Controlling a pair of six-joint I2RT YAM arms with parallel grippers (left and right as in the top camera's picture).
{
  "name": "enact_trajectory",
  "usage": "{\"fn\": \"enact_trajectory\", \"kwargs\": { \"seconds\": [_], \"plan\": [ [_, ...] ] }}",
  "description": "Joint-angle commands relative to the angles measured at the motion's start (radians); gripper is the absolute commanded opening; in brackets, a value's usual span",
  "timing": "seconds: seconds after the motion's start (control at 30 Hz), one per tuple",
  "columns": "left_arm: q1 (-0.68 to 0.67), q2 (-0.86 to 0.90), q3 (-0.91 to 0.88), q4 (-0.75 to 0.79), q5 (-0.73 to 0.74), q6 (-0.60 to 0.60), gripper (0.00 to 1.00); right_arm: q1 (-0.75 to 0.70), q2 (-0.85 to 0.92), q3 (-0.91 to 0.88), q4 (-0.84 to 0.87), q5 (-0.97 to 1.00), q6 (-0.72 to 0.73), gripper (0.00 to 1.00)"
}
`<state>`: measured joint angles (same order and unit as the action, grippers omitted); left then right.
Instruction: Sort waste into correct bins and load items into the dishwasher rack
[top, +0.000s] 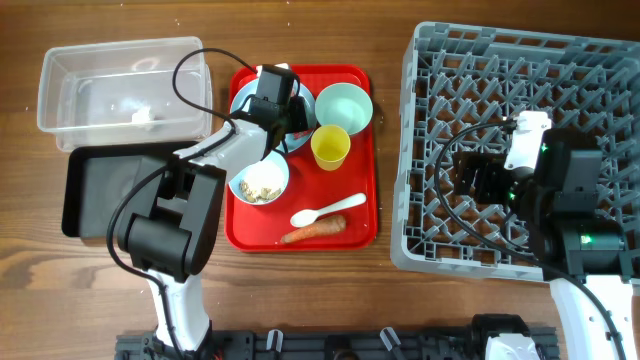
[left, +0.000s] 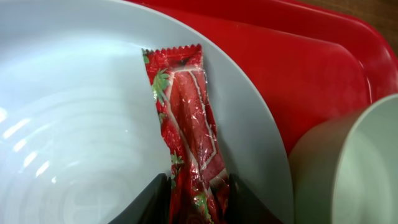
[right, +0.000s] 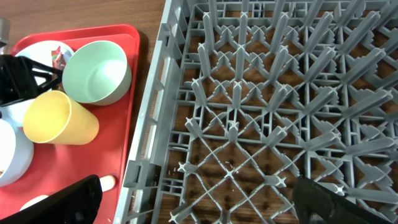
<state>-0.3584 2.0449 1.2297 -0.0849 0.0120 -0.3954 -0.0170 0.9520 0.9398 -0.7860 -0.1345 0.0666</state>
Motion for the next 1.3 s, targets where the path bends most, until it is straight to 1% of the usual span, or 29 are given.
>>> {"fn": "enact_trajectory", "kwargs": {
  "seconds": [0.0, 0.1, 0.27, 0.37, 0.43, 0.53, 0.63, 0.7, 0.83, 0.9, 0.93, 0.97, 1.0, 1.03, 1.07, 1.1, 1.17, 1.27],
  "plan": [
    [-0.003, 0.017, 0.008, -0.001, -0.014, -0.002, 0.13, -0.004, 0.002, 0.023, -0.001, -0.016, 0.012, 1.00],
    [-0.003, 0.016, 0.008, -0.001, -0.032, -0.002, 0.04, -0.004, 0.002, 0.023, -0.001, -0.016, 0.013, 1.00],
    [-0.001, -0.037, 0.009, -0.012, -0.119, 0.007, 0.04, -0.004, 0.002, 0.023, -0.001, -0.016, 0.013, 1.00],
    [0.018, -0.120, 0.009, -0.008, -0.124, 0.077, 0.04, -0.004, 0.002, 0.023, -0.001, -0.016, 0.013, 1.00],
    [0.043, -0.190, 0.009, -0.016, -0.175, 0.078, 0.04, -0.004, 0.002, 0.023, -0.002, -0.016, 0.013, 1.00],
    [0.101, -0.291, 0.009, -0.040, -0.227, 0.078, 0.04, -0.004, 0.002, 0.023, -0.005, -0.016, 0.013, 1.00],
    [0.193, -0.371, 0.009, -0.076, -0.238, 0.078, 0.04, -0.004, 0.002, 0.023, -0.005, -0.016, 0.013, 1.00],
    [0.267, -0.390, 0.009, -0.107, -0.238, 0.077, 0.04, -0.004, 0.002, 0.023, -0.006, -0.016, 0.013, 1.00],
    [0.367, -0.377, 0.008, -0.163, -0.238, 0.077, 0.05, -0.004, 0.002, 0.023, -0.005, -0.016, 0.014, 1.00],
    [0.407, -0.362, 0.008, -0.179, -0.237, 0.077, 0.11, -0.004, 0.002, 0.023, -0.005, -0.016, 0.014, 1.00],
    [0.425, -0.354, 0.008, -0.180, -0.238, 0.077, 0.18, -0.004, 0.002, 0.023, -0.006, -0.016, 0.014, 1.00],
    [0.436, -0.347, 0.008, -0.179, -0.238, 0.077, 0.22, -0.004, 0.002, 0.023, -0.007, -0.016, 0.015, 1.00],
    [0.451, -0.340, 0.008, -0.178, -0.238, 0.077, 0.29, -0.004, 0.002, 0.023, -0.009, -0.016, 0.015, 1.00],
    [0.459, -0.336, 0.008, -0.178, -0.238, 0.077, 0.41, -0.004, 0.002, 0.023, -0.009, -0.016, 0.015, 1.00],
    [0.464, -0.335, 0.008, -0.178, -0.237, 0.077, 0.48, -0.004, 0.002, 0.023, -0.009, -0.016, 0.015, 1.00],
    [0.468, -0.335, 0.008, -0.178, -0.238, 0.077, 0.52, -0.004, 0.002, 0.023, -0.010, -0.016, 0.015, 1.00],
    [0.468, -0.337, 0.008, -0.170, -0.238, 0.078, 0.58, -0.004, 0.002, 0.023, -0.009, -0.016, 0.014, 1.00],
    [0.467, -0.346, 0.008, -0.167, -0.237, 0.078, 0.58, -0.004, 0.002, 0.023, -0.009, -0.016, 0.014, 1.00]
  ]
}}
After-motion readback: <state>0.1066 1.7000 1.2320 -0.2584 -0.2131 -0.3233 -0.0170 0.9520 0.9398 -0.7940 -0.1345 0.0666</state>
